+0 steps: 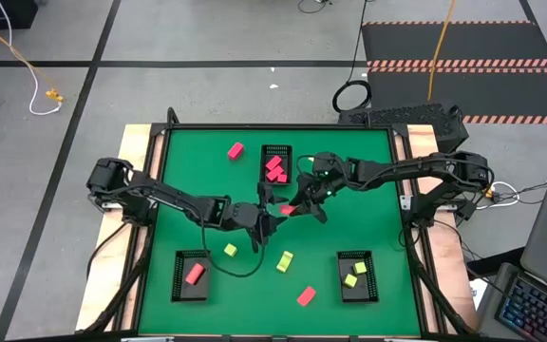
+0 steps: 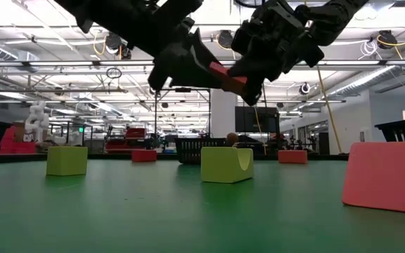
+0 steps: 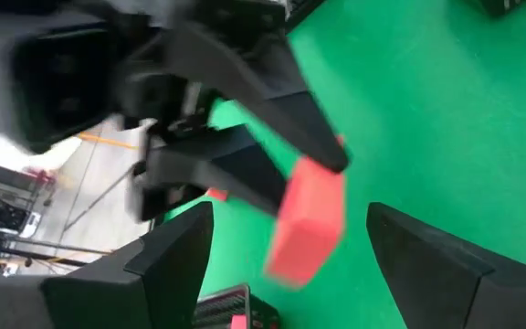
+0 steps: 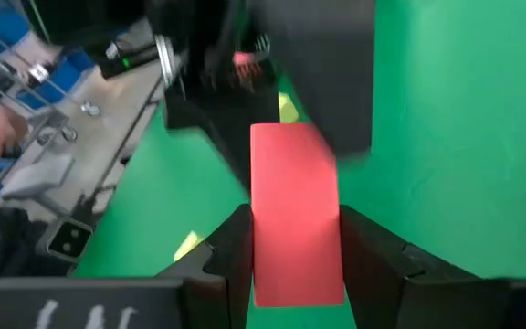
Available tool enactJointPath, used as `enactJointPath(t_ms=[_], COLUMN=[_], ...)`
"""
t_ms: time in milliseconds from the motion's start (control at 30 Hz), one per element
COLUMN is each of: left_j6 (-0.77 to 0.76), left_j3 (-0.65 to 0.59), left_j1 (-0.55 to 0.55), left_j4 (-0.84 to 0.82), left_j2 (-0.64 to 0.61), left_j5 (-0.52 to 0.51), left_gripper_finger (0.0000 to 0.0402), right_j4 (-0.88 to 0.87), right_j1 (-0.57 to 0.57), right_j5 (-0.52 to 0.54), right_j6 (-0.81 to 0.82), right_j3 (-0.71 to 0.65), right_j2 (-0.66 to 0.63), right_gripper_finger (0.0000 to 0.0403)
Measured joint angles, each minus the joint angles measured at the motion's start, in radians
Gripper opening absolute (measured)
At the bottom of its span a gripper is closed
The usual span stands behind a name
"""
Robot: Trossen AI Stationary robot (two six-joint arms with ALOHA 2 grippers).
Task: Sort & place blocks by color
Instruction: Put the orange block into the bottom left black bin
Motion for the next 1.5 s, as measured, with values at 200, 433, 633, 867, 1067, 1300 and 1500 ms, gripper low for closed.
enactJointPath(t_ms=[200, 433, 633, 867, 1067, 1300, 1500], left_j6=[0.024, 0.015, 0.048, 0.002, -0.02, -0.326, -0.692], left_j3=[0.0, 0.0, 0.0, 0.0, 0.0, 0.0, 0.0], left_j1=[0.0, -0.003, -0.006, -0.023, -0.079, -0.152, -0.226], left_j4=[0.024, 0.055, 0.051, 0.067, -0.015, -0.335, -0.625], left_j2=[0.034, 0.031, 0.03, 0.028, 0.006, -0.129, -0.239], left_j5=[-0.002, -0.002, 0.007, -0.079, -0.19, -0.247, -0.147], left_gripper_finger=[0.0243, 0.0132, 0.0061, 0.006, 0.006, 0.006, 0.006], right_j4=[0.055, 0.043, 0.04, 0.042, -0.016, -0.127, -0.156], right_j1=[0.0, 0.0, 0.009, 0.019, 0.018, 0.017, 0.017], right_j5=[-0.006, -0.026, -0.046, 0.012, 0.082, 0.086, 0.086], right_j6=[0.039, 0.047, 0.077, 0.054, 0.014, -0.026, -0.062], right_j3=[0.0, 0.0, 0.0, 0.001, 0.002, 0.002, 0.002], right_j2=[0.0, 0.0, 0.0, 0.0, 0.0, -0.002, -0.002], right_gripper_finger=[0.0118, 0.0118, 0.0118, 0.0202, 0.0255, 0.027, 0.0265])
